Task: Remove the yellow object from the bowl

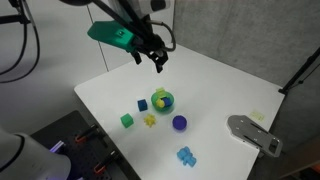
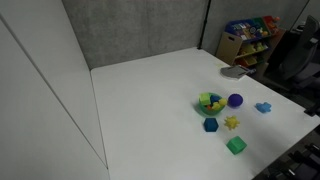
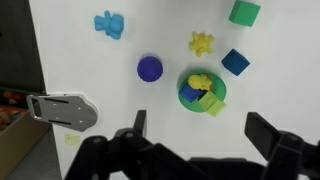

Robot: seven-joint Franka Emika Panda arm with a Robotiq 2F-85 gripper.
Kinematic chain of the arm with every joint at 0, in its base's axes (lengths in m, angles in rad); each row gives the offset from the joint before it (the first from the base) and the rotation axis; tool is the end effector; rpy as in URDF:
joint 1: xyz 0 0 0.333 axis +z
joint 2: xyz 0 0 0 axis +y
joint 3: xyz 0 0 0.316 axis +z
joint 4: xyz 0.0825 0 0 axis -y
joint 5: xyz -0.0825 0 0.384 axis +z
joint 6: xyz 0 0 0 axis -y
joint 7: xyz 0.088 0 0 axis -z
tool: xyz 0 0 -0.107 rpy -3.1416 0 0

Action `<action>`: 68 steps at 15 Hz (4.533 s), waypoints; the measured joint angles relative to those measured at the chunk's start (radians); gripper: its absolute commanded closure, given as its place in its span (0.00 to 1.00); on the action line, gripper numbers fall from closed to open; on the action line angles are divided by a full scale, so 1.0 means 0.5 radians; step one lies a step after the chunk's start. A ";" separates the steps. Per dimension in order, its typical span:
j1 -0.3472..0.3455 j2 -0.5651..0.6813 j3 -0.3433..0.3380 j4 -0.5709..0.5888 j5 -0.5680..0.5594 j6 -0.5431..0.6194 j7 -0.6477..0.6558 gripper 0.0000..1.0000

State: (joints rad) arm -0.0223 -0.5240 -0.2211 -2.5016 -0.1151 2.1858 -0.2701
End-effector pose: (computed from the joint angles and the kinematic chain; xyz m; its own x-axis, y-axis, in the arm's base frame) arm 0.3948 -0.1069 0.4797 0.9756 0.1043 0.1930 0.0967 -0.9941 0.0486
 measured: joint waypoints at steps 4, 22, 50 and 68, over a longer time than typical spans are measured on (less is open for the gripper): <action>0.055 0.340 -0.063 0.069 0.311 0.230 -0.228 0.00; 0.017 1.682 0.246 0.757 0.258 0.380 -0.133 0.00; 0.121 2.449 0.350 1.304 -0.124 0.433 0.192 1.00; -0.117 2.030 0.422 1.274 0.016 0.164 0.113 0.97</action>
State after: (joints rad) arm -0.0810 0.4910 -0.0103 -1.8648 -0.1069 2.2680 -0.2138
